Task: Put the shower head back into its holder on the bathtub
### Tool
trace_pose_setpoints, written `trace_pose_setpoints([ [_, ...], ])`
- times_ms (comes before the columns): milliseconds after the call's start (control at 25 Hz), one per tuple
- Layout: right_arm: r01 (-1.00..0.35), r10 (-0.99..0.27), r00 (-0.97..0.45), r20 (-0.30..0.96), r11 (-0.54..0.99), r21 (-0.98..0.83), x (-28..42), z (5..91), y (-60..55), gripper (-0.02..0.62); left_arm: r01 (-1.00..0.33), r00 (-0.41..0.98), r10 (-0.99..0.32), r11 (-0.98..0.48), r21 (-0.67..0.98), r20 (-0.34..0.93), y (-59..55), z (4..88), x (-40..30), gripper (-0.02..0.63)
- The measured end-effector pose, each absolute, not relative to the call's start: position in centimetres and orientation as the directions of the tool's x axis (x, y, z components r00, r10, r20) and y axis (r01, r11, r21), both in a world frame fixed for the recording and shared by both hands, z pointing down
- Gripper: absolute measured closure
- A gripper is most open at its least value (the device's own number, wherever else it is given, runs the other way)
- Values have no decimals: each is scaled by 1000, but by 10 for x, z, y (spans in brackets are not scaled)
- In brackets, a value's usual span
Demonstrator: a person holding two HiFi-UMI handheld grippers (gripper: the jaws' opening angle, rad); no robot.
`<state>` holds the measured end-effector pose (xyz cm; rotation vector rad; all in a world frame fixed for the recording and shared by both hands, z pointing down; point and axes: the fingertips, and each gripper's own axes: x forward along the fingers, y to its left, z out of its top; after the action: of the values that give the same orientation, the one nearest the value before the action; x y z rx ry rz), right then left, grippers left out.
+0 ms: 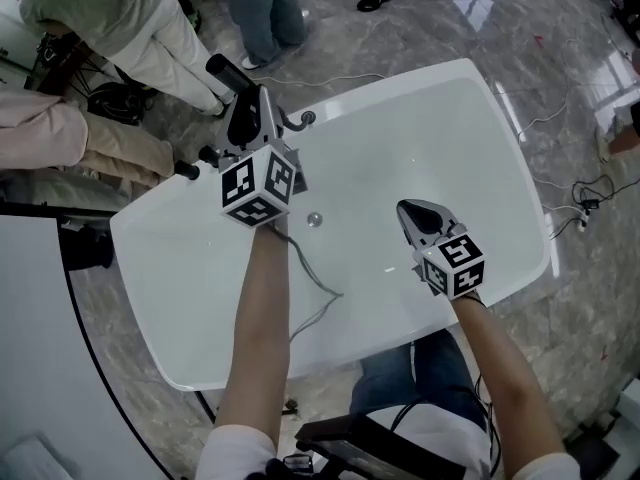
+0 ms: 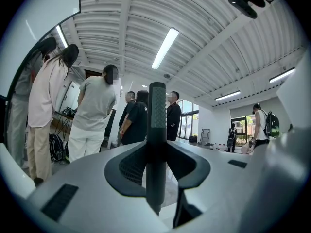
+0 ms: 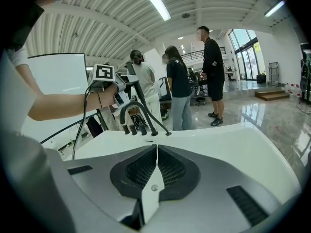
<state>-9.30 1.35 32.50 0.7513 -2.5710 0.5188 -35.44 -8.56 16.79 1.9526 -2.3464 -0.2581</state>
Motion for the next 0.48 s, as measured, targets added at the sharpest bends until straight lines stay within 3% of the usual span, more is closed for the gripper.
trace_pose_setpoints([
  [480, -612, -439, -744, 504, 750, -251, -94, 347, 11, 588, -963, -203, -979, 197, 185, -14, -105, 203, -368, 483],
])
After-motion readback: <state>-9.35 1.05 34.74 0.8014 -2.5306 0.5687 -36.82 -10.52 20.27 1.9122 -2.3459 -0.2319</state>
